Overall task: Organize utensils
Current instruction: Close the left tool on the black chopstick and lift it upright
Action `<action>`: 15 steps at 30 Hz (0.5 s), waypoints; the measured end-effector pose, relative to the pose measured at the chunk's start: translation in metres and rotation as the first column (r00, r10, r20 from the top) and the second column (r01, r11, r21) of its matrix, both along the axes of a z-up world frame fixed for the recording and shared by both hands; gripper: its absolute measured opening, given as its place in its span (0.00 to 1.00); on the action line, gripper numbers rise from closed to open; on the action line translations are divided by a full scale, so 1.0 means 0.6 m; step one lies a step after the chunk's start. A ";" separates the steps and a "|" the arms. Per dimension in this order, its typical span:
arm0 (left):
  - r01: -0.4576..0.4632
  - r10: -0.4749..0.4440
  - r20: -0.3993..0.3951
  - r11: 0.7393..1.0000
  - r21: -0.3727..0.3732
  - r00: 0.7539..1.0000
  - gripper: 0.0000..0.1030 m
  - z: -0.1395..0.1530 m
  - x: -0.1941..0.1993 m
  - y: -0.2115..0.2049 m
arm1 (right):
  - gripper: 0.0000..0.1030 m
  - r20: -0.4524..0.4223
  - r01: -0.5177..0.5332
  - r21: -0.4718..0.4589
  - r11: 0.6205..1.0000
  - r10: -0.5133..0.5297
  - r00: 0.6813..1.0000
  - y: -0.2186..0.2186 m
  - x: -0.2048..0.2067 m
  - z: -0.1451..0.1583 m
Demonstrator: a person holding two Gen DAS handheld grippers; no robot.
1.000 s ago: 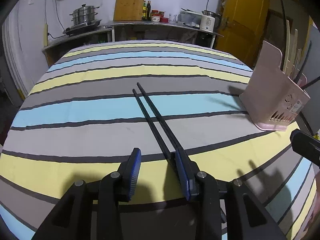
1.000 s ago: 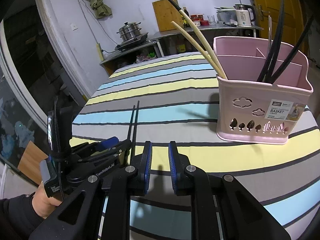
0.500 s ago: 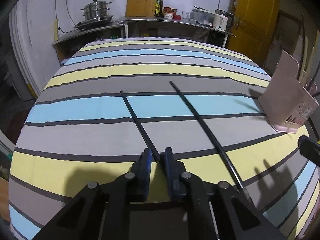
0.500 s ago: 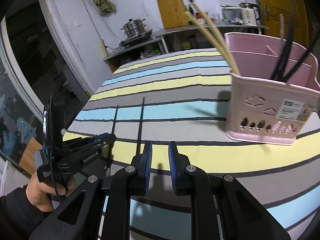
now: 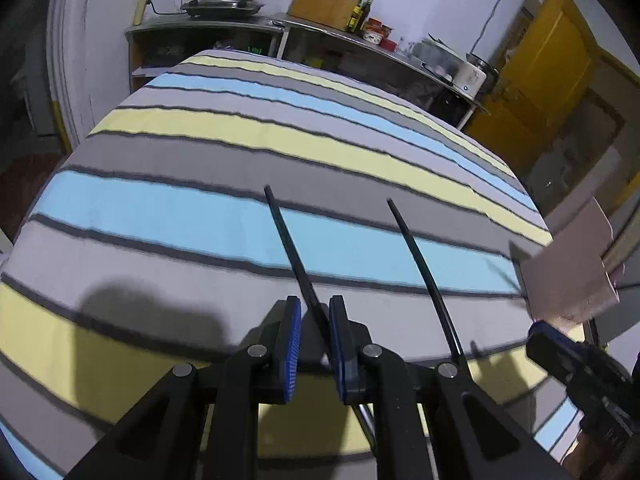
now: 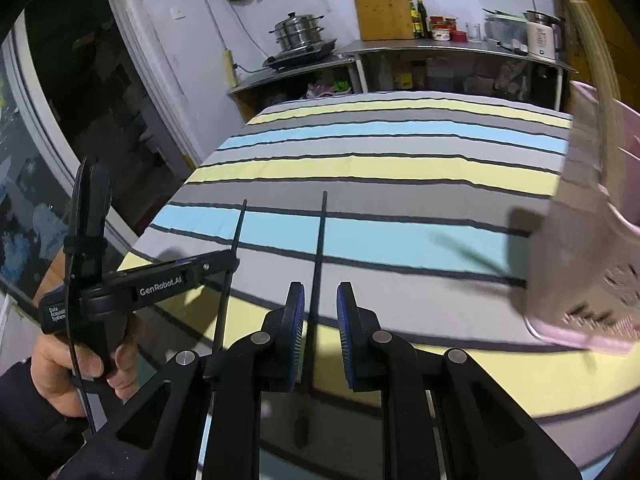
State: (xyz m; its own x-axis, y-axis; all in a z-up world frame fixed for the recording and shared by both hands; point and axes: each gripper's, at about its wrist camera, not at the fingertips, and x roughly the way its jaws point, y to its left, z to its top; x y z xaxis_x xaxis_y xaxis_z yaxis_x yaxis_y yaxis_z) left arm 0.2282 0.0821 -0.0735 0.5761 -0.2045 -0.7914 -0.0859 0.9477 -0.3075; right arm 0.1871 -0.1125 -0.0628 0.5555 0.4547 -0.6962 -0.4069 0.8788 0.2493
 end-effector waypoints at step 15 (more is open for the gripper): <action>0.184 -0.189 0.035 0.977 0.103 0.981 0.11 -0.003 0.040 -0.014 | 0.17 -0.053 -0.005 -0.031 1.000 0.003 0.999 0.030 0.067 -0.035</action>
State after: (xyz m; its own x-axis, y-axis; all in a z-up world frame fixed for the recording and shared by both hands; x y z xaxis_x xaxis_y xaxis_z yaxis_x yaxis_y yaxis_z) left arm 0.2524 0.0738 -0.0750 0.5705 -0.2337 -0.7873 0.1069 0.9716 -0.2110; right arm 0.2272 -0.0943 -0.0838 0.5157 0.4344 -0.7385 -0.3973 0.8849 0.2431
